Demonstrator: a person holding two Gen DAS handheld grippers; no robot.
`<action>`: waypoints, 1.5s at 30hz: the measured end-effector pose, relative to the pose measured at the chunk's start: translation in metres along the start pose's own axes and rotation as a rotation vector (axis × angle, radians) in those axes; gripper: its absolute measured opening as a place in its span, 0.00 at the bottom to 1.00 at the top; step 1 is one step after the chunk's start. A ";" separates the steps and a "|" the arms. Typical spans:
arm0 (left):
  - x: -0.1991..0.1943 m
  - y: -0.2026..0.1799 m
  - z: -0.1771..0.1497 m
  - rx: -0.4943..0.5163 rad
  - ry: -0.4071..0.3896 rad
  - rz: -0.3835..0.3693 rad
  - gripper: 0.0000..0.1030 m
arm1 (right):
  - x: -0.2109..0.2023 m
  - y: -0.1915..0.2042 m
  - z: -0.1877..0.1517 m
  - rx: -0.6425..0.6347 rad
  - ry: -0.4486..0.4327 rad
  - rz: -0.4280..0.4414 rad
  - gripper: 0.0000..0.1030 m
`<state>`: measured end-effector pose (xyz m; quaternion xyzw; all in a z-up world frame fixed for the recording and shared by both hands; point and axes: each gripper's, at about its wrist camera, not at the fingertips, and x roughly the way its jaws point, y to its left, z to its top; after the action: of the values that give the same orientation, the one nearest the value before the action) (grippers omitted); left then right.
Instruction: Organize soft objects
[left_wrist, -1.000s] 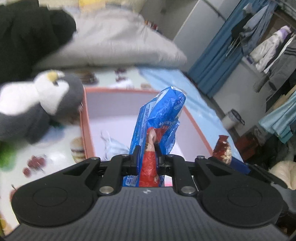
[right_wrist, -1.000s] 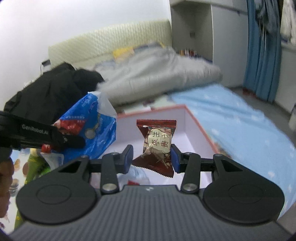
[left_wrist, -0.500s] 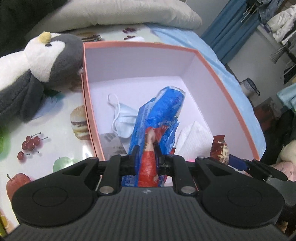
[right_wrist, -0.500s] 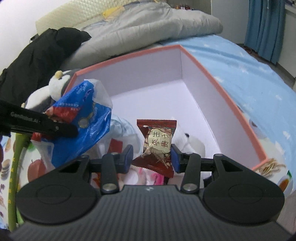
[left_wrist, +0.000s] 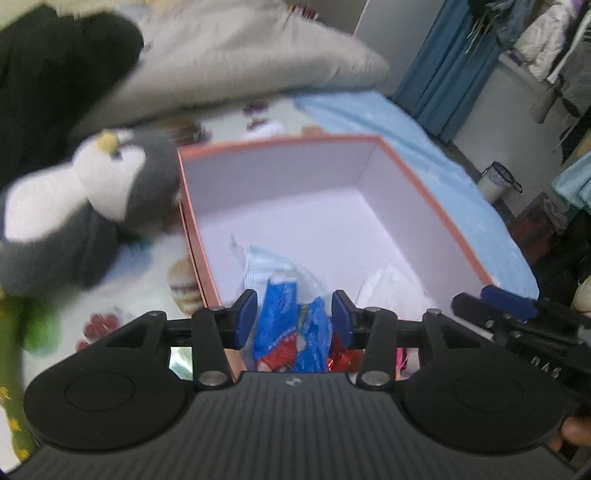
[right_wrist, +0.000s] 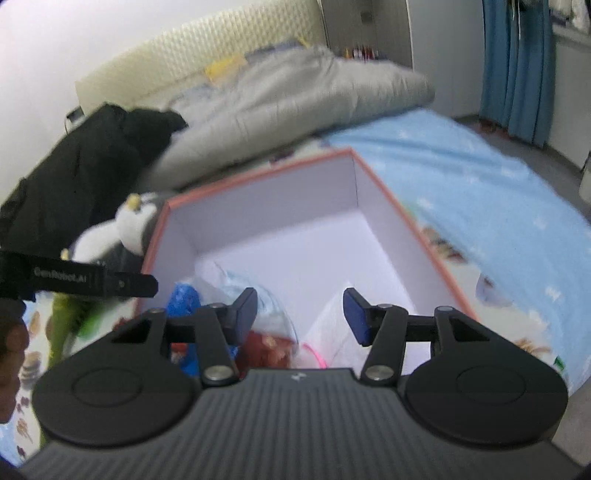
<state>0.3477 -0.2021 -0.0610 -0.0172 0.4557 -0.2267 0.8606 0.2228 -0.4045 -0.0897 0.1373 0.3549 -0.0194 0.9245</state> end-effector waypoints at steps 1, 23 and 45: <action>-0.009 -0.001 0.001 0.009 -0.019 -0.004 0.49 | -0.007 0.002 0.003 -0.005 -0.018 0.002 0.53; -0.178 -0.040 -0.069 0.071 -0.263 -0.022 0.49 | -0.144 0.034 -0.026 -0.088 -0.228 0.036 0.53; -0.168 -0.070 -0.151 0.071 -0.285 0.060 0.49 | -0.161 0.018 -0.085 -0.077 -0.230 0.005 0.53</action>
<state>0.1208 -0.1699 -0.0017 -0.0050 0.3207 -0.2122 0.9231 0.0496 -0.3741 -0.0388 0.0995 0.2467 -0.0192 0.9638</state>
